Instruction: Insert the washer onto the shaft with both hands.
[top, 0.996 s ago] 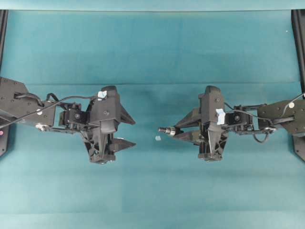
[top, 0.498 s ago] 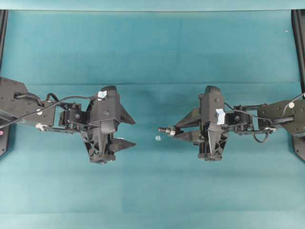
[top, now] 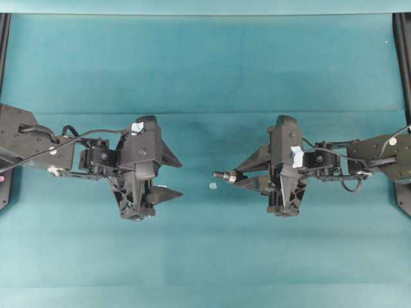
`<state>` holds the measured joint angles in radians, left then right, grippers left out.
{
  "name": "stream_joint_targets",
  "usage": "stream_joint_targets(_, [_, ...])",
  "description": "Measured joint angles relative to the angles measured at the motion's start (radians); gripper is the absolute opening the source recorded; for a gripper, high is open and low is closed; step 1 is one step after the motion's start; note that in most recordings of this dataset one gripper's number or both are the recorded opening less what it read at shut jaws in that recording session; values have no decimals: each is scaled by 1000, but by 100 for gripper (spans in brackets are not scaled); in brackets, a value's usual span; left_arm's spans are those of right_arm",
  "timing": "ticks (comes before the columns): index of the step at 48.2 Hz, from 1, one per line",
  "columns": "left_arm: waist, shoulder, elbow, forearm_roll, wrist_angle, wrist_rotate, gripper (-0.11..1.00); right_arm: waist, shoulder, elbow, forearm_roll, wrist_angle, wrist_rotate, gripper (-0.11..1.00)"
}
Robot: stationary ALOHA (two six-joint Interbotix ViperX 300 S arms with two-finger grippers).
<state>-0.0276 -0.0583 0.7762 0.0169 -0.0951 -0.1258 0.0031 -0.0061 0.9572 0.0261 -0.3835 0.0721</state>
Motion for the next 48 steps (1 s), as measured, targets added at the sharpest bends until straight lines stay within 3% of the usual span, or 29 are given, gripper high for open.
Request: stream_joint_targets(48, [0,-2,2,2,-44,12,81,0,0,0,0,0,0,0])
